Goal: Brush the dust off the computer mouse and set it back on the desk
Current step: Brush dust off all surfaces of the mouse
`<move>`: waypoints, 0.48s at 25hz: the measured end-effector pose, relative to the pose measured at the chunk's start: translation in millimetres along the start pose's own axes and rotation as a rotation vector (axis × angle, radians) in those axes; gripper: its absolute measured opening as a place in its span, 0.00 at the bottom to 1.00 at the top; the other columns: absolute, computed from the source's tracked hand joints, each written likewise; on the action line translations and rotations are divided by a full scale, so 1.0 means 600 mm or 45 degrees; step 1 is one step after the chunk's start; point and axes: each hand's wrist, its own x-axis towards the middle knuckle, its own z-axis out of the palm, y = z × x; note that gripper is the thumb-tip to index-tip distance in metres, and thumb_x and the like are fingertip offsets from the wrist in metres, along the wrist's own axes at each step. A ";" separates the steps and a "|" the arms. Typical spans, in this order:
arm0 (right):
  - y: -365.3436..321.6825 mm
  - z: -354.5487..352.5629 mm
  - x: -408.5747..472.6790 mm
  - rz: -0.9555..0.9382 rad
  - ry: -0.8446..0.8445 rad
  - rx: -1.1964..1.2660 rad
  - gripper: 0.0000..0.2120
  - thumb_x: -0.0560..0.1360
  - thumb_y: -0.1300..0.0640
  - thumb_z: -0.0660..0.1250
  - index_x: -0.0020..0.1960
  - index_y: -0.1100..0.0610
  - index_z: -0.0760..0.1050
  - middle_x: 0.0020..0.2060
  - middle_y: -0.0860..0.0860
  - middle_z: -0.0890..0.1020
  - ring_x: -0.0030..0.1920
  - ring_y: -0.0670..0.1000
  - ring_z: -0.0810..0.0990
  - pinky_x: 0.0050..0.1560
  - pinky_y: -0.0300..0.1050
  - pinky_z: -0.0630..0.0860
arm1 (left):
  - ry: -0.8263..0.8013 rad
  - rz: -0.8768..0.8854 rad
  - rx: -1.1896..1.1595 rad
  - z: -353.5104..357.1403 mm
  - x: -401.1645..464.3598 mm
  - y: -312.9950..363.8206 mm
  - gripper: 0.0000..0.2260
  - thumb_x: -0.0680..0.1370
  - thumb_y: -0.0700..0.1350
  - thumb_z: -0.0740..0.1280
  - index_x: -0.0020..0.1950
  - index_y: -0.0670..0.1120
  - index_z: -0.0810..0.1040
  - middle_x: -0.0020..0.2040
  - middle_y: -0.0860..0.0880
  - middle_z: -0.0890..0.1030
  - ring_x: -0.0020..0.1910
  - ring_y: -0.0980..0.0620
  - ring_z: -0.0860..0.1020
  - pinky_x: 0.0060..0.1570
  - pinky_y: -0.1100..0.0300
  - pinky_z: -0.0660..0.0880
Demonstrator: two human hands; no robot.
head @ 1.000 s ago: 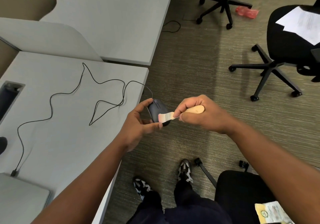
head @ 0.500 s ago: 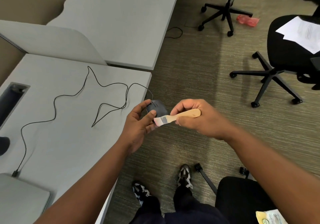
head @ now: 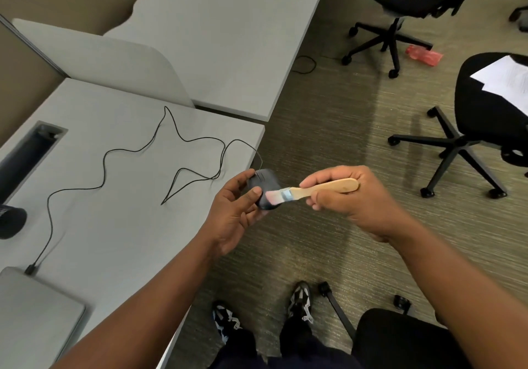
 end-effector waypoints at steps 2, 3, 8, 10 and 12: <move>0.000 0.012 0.002 0.011 -0.081 0.001 0.08 0.74 0.63 0.76 0.51 0.54 0.88 0.45 0.72 0.83 0.44 0.62 0.78 0.50 0.61 0.72 | -0.028 -0.009 -0.057 0.000 -0.002 0.001 0.25 0.73 0.38 0.72 0.71 0.45 0.77 0.72 0.40 0.76 0.56 0.42 0.87 0.42 0.55 0.85; 0.001 0.015 0.004 0.018 -0.081 -0.003 0.08 0.76 0.65 0.75 0.51 0.55 0.88 0.45 0.70 0.84 0.44 0.62 0.78 0.50 0.60 0.74 | -0.046 -0.011 -0.072 -0.002 -0.003 0.002 0.24 0.74 0.38 0.72 0.70 0.46 0.77 0.71 0.41 0.76 0.54 0.43 0.87 0.42 0.56 0.85; -0.008 0.007 0.009 0.090 0.060 0.053 0.08 0.77 0.70 0.71 0.50 0.60 0.86 0.40 0.62 0.87 0.38 0.51 0.84 0.41 0.40 0.83 | -0.147 -0.007 -0.086 -0.018 -0.007 0.003 0.27 0.74 0.38 0.75 0.73 0.50 0.76 0.73 0.44 0.77 0.57 0.42 0.85 0.42 0.56 0.86; -0.009 0.003 0.013 0.099 0.102 0.022 0.08 0.77 0.69 0.71 0.51 0.60 0.86 0.41 0.64 0.87 0.39 0.52 0.83 0.41 0.40 0.83 | -0.166 -0.015 -0.100 -0.024 -0.009 0.000 0.28 0.73 0.37 0.72 0.73 0.51 0.75 0.74 0.46 0.76 0.58 0.42 0.85 0.41 0.56 0.85; -0.010 0.001 0.015 0.067 0.135 -0.053 0.07 0.78 0.67 0.71 0.53 0.58 0.85 0.45 0.65 0.86 0.41 0.52 0.83 0.45 0.44 0.82 | -0.183 -0.044 -0.138 -0.030 -0.009 -0.004 0.29 0.74 0.37 0.71 0.74 0.52 0.74 0.75 0.46 0.75 0.59 0.42 0.84 0.42 0.56 0.85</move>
